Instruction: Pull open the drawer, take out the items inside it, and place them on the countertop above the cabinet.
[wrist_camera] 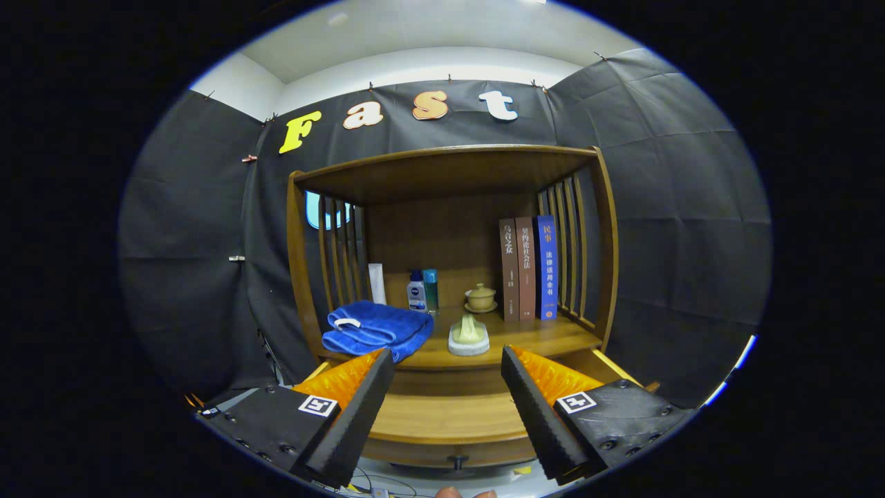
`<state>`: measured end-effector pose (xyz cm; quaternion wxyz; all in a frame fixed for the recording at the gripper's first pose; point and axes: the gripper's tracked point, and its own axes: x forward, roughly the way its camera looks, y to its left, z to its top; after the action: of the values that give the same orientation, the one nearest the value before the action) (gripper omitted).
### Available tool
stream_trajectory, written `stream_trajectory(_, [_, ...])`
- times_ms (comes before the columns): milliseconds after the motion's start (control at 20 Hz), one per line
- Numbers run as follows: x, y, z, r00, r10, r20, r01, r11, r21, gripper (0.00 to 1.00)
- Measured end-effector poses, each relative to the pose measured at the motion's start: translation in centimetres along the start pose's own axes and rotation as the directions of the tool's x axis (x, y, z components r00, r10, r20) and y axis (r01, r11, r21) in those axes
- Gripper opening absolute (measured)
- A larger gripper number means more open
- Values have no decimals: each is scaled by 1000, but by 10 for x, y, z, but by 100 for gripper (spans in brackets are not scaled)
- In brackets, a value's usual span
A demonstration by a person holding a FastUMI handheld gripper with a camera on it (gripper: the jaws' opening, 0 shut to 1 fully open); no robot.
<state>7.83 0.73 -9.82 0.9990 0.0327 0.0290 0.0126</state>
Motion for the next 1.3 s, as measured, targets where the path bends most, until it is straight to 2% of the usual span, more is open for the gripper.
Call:
stream_trajectory(150, [-9,4,-26,1000,11,21,-11,1000,10,99])
stream_trajectory(400, [-19,0,-78,999,5,32,-3,999,-51,99])
stream_trajectory(700, [-16,-6,-149,999,-15,-49,12,999,-53,99])
stream_trajectory(1050, [-2,-23,-188,994,-49,-99,44,998,-43,100])
stream_trajectory(1300, [6,-21,-193,994,-41,-101,37,998,-43,99])
